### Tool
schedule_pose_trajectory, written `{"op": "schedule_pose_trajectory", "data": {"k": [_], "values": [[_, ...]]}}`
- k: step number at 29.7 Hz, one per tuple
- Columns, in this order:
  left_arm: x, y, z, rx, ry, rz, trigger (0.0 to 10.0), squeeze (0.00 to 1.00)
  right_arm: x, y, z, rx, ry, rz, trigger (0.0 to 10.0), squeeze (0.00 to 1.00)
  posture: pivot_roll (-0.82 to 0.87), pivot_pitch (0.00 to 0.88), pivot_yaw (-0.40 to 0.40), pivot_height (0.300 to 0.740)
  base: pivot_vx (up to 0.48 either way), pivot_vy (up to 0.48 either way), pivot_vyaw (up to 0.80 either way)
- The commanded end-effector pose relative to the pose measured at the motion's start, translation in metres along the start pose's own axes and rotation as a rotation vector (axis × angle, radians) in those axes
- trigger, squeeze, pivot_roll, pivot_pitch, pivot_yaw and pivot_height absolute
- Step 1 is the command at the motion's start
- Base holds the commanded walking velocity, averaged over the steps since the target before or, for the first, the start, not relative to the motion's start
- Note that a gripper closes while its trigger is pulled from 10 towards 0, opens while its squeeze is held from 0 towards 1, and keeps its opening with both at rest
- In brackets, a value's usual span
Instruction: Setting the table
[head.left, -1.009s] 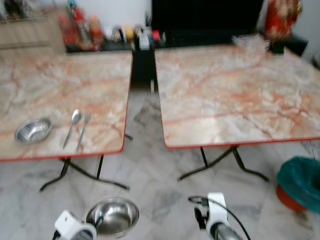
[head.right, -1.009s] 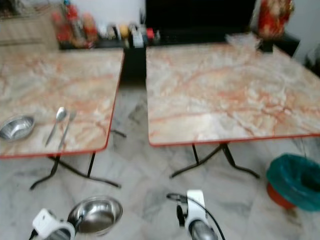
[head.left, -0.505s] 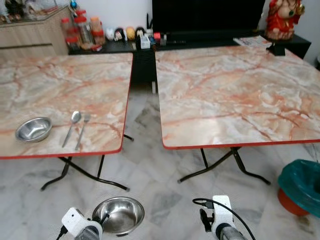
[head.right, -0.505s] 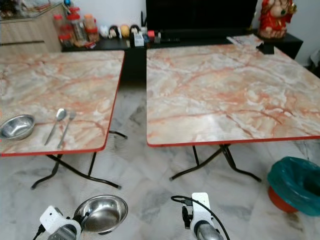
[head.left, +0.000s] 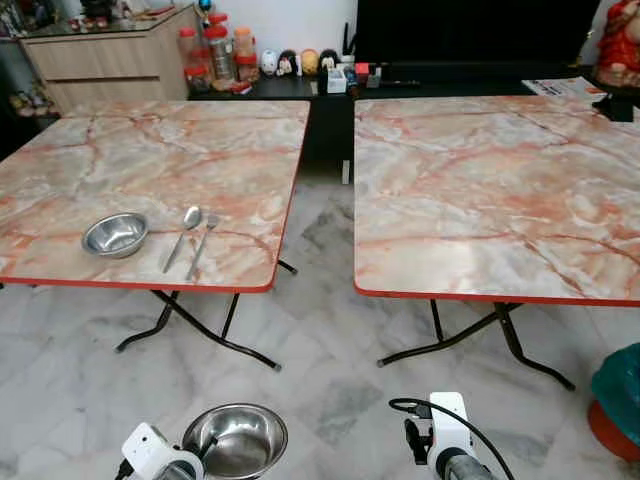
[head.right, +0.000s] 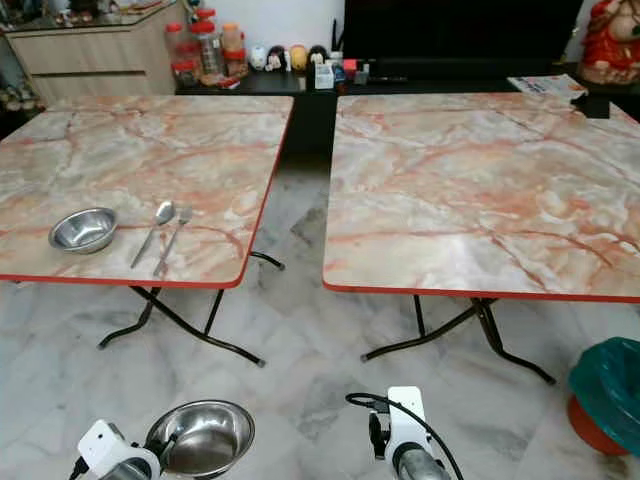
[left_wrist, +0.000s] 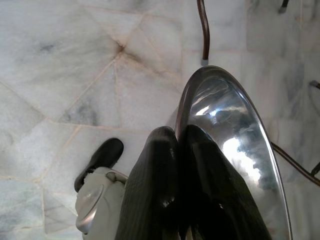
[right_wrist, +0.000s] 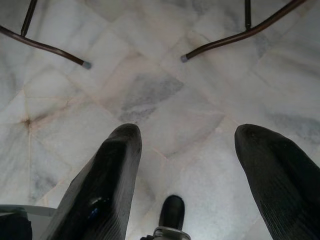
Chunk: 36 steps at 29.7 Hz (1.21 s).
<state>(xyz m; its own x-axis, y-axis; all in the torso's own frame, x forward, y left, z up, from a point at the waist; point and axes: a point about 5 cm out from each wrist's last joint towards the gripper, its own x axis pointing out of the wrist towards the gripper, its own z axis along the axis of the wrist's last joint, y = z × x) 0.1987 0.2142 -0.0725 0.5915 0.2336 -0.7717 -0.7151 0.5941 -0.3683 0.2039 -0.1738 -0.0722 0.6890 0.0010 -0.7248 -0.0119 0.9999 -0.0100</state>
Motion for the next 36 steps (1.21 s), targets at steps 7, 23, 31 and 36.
{"op": "schedule_pose_trajectory", "data": {"k": [7, 23, 31, 36], "values": [[0.0010, -0.0075, 0.0026, 0.031, -0.004, -0.021, 10.0, 0.00, 0.0007, -0.0001, 0.0022, 0.009, -0.002, -0.013, 10.0, 0.00, -0.01, 0.000, 0.041, 0.740, 0.000, -0.394, 0.00], [0.0010, -0.0094, 0.0015, 0.031, 0.001, -0.025, 10.0, 0.00, -0.0014, -0.0042, -0.0043, 0.041, 0.011, -0.036, 10.0, 0.00, -0.02, 0.029, 0.051, 0.740, 0.000, -0.448, 0.00], [0.0008, -0.0076, 0.0008, 0.027, 0.000, -0.021, 10.0, 0.00, -0.0017, -0.0025, -0.0053, 0.036, 0.009, -0.029, 10.0, 0.00, -0.02, 0.035, 0.047, 0.740, 0.000, -0.448, 0.00], [0.0005, -0.0058, 0.0000, 0.023, 0.001, -0.018, 10.0, 0.00, -0.0016, -0.0028, -0.0051, 0.028, 0.012, -0.028, 10.0, 0.00, -0.02, 0.037, 0.043, 0.740, 0.000, -0.446, 0.00]]}}
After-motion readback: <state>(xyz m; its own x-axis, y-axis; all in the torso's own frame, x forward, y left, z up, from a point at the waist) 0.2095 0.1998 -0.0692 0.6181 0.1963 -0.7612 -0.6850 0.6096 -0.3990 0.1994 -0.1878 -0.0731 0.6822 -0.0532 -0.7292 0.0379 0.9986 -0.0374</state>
